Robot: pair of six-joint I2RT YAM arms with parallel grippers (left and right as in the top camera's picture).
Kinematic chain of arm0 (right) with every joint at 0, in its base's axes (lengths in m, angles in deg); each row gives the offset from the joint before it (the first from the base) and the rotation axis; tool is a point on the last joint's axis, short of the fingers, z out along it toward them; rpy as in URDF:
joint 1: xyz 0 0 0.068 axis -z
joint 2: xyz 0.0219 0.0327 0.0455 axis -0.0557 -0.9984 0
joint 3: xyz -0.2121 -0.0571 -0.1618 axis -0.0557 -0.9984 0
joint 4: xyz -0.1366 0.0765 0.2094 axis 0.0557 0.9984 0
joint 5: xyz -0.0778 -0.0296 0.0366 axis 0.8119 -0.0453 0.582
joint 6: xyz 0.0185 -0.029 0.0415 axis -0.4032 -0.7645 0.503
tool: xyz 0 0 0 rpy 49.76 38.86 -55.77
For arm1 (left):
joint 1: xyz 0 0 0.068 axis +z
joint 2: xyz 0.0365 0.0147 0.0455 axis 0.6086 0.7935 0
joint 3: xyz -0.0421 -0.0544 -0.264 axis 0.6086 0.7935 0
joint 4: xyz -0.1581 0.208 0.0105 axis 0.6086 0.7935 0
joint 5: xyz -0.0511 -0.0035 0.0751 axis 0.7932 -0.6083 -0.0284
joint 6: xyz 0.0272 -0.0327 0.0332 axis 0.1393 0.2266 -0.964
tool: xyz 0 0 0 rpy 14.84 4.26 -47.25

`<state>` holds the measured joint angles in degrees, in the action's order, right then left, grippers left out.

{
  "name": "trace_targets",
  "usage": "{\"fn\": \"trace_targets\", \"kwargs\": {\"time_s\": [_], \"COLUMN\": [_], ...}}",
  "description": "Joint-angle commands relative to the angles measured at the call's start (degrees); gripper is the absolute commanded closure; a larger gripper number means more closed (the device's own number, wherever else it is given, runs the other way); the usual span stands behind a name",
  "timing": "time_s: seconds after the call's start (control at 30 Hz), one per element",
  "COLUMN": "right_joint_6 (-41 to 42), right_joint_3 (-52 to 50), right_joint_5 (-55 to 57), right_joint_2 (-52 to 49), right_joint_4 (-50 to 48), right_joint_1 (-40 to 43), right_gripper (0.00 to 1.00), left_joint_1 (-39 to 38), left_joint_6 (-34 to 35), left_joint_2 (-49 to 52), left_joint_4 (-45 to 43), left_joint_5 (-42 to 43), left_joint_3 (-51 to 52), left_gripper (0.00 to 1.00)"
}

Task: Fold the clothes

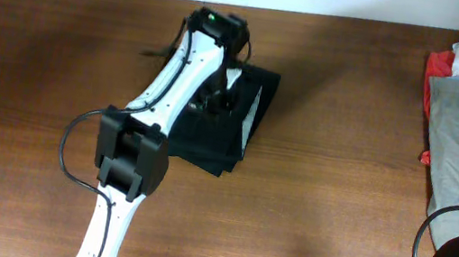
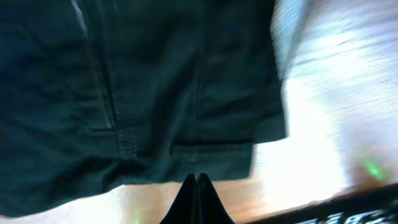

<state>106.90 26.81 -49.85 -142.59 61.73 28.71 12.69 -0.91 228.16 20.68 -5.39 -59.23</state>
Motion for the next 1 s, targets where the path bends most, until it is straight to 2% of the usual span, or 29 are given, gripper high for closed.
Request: {"fn": "trace_targets", "kwargs": {"time_s": [0.0, 0.17, 0.23, 0.33, 0.63, 0.7, 0.77, 0.83, 0.87, 0.9, 0.97], "right_joint_6": [0.4, 0.4, 0.4, 0.4, 0.4, 0.4, 0.4, 0.4, 0.4, 0.4, 0.4], "right_joint_3": [0.2, 0.2, 0.2, 0.2, 0.2, 0.2, 0.2, 0.2, 0.2, 0.2, 0.2], "right_joint_5": [0.7, 0.7, 0.7, 0.7, 0.7, 0.7, 0.7, 0.7, 0.7, 0.7, 0.7], "right_joint_2": [0.1, 0.1, 0.1, 0.1, 0.1, 0.1, 0.1, 0.1, 0.1, 0.1, 0.1], "right_joint_4": [0.0, 0.0, 0.0, 0.0, 0.0, 0.0, 0.0, 0.0, 0.0, 0.0, 0.0], "right_joint_1": [0.0, 0.0, 0.0, 0.0, 0.0, 0.0, 0.0, 0.0, 0.0, 0.0, 0.0], "right_gripper": [0.01, 0.01, 0.01, 0.01, 0.02, 0.01, 0.01, 0.01, 0.01, 0.01, 0.02], "left_joint_1": [-0.5, -0.7, -0.8, -1.2, -1.3, -0.9, 0.7, 3.5, 6.3, 9.2, 13.3], "left_joint_6": [-1.6, -1.6, -1.6, -1.6, -2.9, -2.9, -2.8, -2.4, -2.4, -2.4, -3.5], "left_joint_2": [0.6, 0.6, 0.6, 0.6, -5.1, -7.4, -9.2, -10.3, -10.8, -11.0, -10.6], "left_joint_4": [-1.4, -10.6, -16.6, -17.9, -17.7, -17.7, -17.6, -17.6, -17.4, -17.3, -16.4], "left_joint_5": [-0.1, 1.1, 5.0, 8.3, 14.0, 11.5, 4.9, 1.9, 1.9, 2.1, 2.2], "left_joint_3": [7.4, 15.9, 21.2, 24.9, 18.0, 15.1, 11.3, 8.6, 7.5, 7.3, 7.7], "left_gripper": [0.99, 1.0, 1.0, 0.99, 1.0, 1.0, 0.98, 0.71, 0.25, 0.01, 0.01]}}
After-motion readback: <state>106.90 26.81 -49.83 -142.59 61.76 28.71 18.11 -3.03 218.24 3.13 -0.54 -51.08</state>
